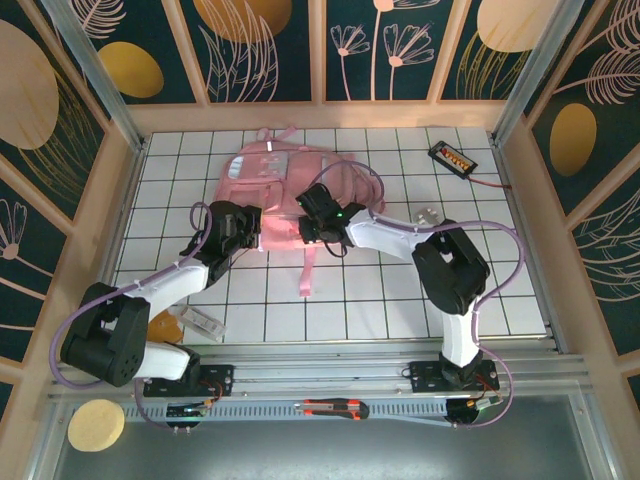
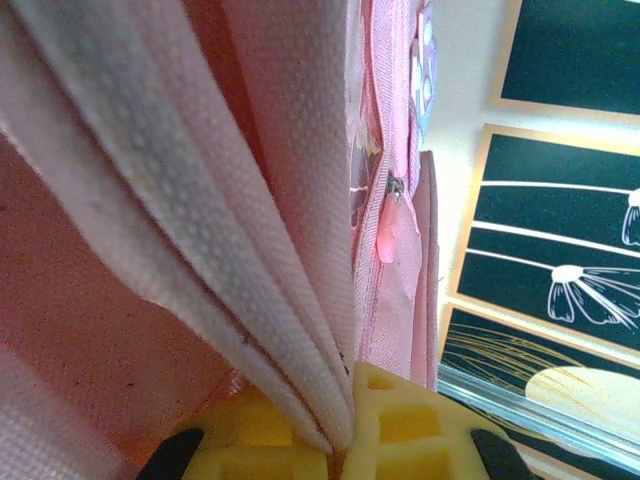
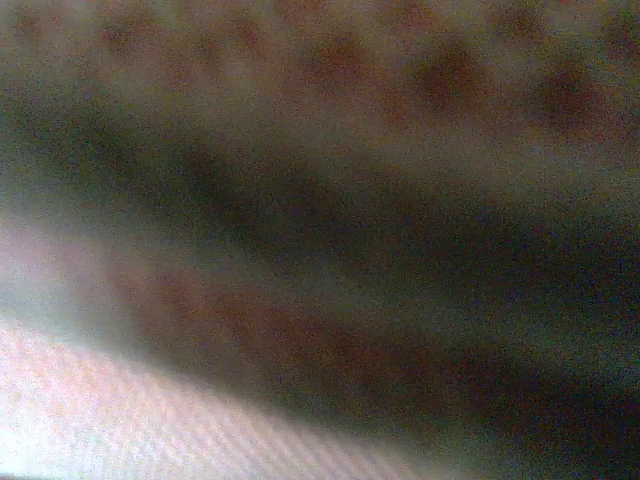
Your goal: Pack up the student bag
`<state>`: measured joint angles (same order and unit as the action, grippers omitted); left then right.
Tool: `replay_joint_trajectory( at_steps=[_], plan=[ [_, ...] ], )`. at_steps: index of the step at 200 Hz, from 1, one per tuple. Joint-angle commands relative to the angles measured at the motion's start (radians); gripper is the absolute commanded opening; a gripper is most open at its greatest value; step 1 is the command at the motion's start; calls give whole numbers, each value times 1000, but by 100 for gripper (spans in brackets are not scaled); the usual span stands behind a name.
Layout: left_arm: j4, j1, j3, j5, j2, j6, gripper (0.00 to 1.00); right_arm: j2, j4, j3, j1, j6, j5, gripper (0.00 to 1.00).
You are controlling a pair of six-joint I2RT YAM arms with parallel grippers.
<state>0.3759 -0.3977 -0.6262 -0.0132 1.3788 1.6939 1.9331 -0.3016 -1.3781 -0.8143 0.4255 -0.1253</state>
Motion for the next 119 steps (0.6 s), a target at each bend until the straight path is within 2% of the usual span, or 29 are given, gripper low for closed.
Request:
replay_joint_trajectory(
  at_steps=[1, 22, 83, 119],
  plan=[
    [86, -30, 23, -99, -50, 35, 0, 12, 65, -64, 4, -18, -79, 13],
    [99, -29, 43, -90, -59, 41, 0, -12, 41, -47, 11, -19, -85, 0],
    [96, -11, 85, -76, -87, 15, 0, -137, -10, 78, 54, -60, -37, 0],
    [59, 34, 78, -94, -108, -39, 0, -179, -31, 132, 121, -104, 44, 0]
  ],
)
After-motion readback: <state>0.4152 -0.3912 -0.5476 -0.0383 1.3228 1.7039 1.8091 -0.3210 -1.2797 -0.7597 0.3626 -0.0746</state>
